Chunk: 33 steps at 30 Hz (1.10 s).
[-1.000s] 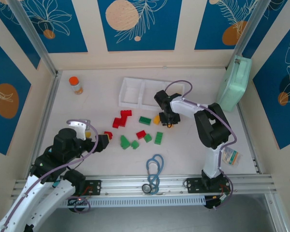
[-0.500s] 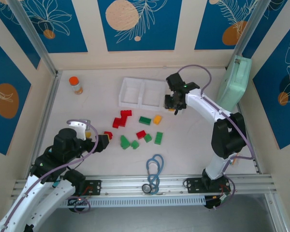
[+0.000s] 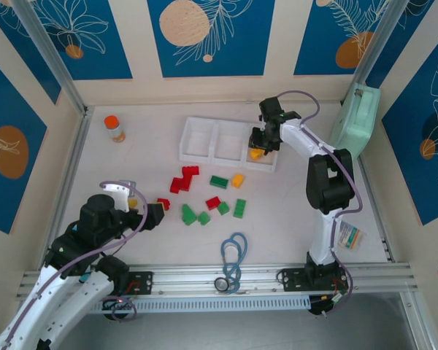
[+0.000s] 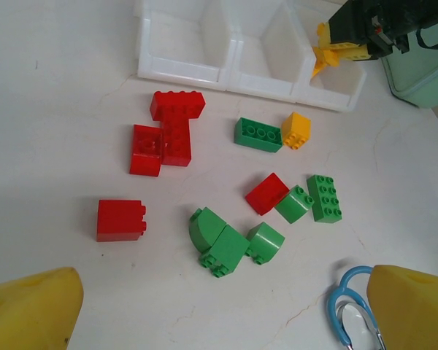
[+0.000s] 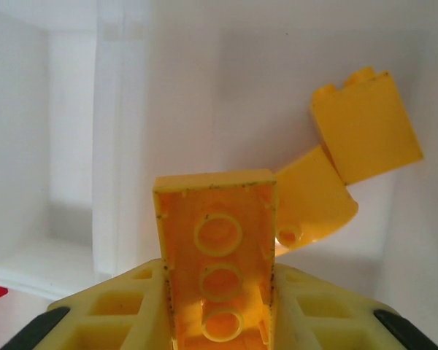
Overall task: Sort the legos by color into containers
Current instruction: Place the lego in the container, then pick up the lego from the center of the table.
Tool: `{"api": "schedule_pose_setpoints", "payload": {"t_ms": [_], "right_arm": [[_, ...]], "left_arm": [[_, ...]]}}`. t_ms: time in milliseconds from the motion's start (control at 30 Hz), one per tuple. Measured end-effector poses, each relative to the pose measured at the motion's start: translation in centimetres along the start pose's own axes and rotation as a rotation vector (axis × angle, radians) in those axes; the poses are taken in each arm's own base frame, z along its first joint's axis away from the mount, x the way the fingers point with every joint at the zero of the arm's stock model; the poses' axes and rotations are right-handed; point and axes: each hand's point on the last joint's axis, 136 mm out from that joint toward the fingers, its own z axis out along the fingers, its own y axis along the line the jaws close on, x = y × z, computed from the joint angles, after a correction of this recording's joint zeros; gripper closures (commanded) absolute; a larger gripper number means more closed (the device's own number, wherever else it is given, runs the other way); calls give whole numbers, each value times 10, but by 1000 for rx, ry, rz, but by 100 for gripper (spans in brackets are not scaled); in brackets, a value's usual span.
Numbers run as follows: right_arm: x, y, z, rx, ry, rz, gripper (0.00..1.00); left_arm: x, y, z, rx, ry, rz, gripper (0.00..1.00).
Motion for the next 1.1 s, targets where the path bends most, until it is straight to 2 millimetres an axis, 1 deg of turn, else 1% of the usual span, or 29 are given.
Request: {"api": "schedule_pose_setpoints", "payload": {"t_ms": [67,167,233,300,333,733,800,833,933,1000,1067,1100], "right_arm": [[-8,0,1,-8,-6,5,62],[-22,1,-1,-25,-27,16,49],[-26,1,-1,-34,-31,17,39],[-26,0,-1,-34,-30,22,32],[-26,-1,-2,-34,-30,22,30],[-23,4,-1,-65,-13,20,30],[-16,2,3,-68,5,29,29],[-9,1,6,-65,19,35,29],[20,-4,10,-50,68,55,27],[34,-1,1,-52,71,55,22],[54,5,-12,-52,86,58,15],[64,8,-20,-49,91,60,14]], "left_arm": [[0,0,0,0,0,0,1],[0,0,0,0,0,0,1],[0,0,0,0,0,0,1],[0,0,0,0,-1,0,1],[0,0,0,0,0,0,1],[0,0,0,-1,0,0,1],[0,0,0,-3,-1,0,1],[0,1,0,-3,-1,0,1],[0,1,0,-3,-1,0,1],[0,1,0,-3,-1,0,1],[0,1,0,-3,-1,0,1],[0,1,0,-3,-1,0,1]]}}
